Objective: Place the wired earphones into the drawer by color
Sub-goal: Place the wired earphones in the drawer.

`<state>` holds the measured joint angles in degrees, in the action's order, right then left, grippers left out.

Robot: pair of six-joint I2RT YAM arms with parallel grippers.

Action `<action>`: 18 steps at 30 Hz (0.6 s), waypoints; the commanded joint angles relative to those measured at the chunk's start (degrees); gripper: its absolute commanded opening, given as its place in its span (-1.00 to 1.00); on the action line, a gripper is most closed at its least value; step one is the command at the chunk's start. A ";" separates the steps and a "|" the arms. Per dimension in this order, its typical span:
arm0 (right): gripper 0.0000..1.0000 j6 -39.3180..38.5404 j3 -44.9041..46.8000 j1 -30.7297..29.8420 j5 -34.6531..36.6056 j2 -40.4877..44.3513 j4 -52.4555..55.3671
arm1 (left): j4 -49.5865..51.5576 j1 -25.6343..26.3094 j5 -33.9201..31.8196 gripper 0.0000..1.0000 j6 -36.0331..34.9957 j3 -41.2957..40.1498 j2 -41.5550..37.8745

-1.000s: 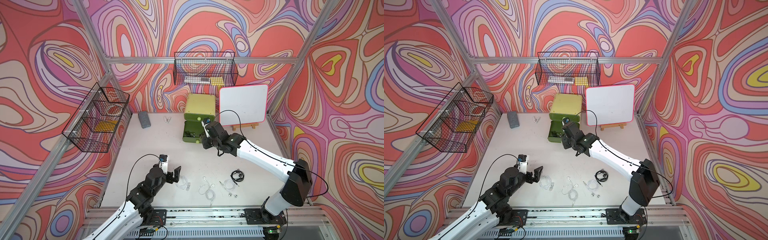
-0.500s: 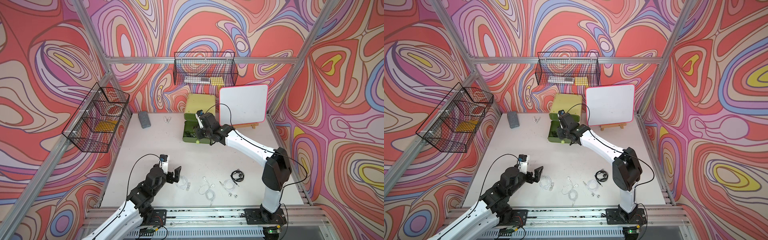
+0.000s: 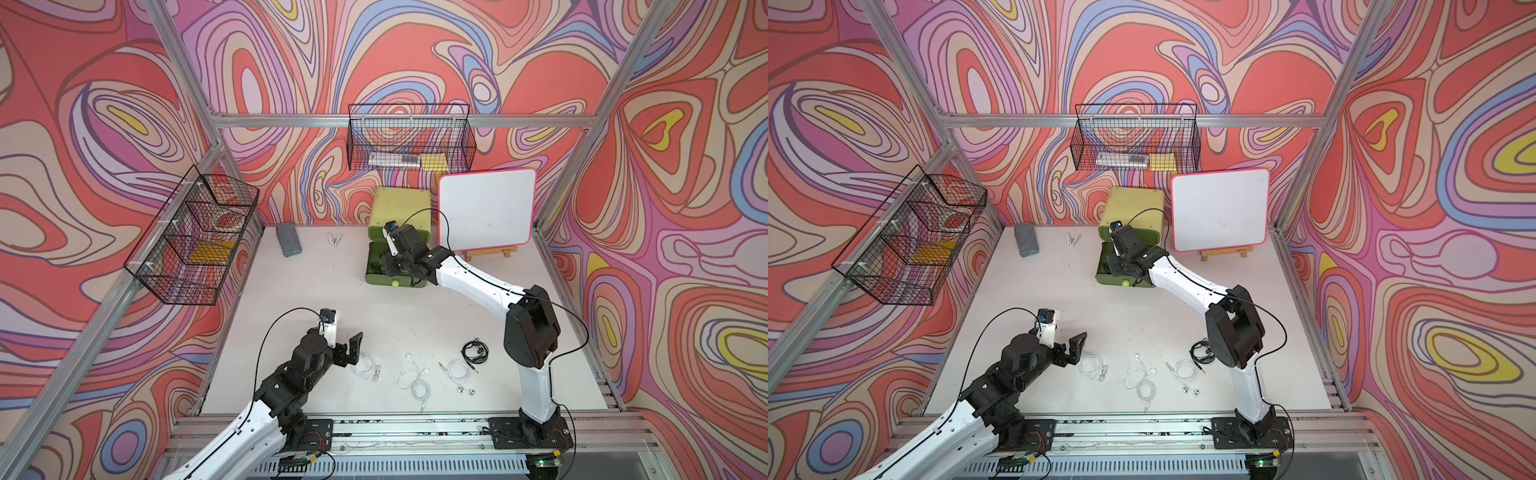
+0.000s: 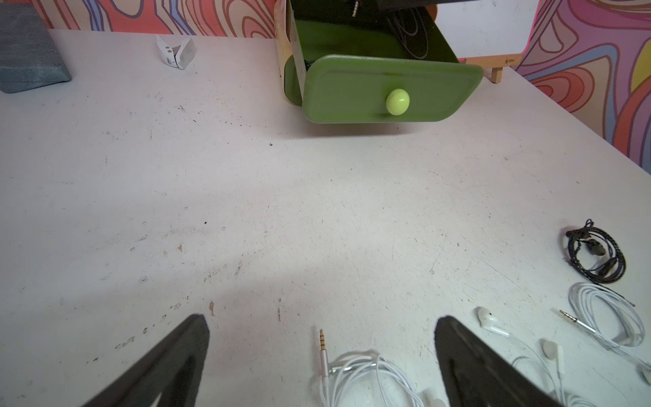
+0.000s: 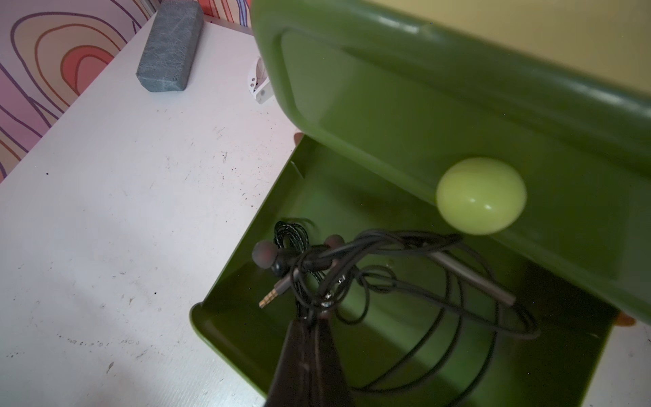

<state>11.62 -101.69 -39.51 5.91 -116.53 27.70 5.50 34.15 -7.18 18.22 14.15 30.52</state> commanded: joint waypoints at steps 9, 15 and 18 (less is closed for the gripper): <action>-1.00 0.06 -1.02 0.66 -1.43 -1.44 -0.96 | -1.66 0.04 0.06 0.98 -1.08 -0.11 0.85; -0.78 0.16 0.19 0.66 -1.52 0.15 -1.14 | -1.83 0.08 -0.22 0.98 -1.26 0.00 1.36; -0.56 0.47 1.57 0.66 -1.60 1.98 -1.40 | -2.01 0.08 -0.20 0.98 -1.34 0.09 1.86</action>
<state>11.70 -101.41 -39.07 4.60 -117.30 27.24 5.04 34.15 -7.22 17.76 14.15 32.01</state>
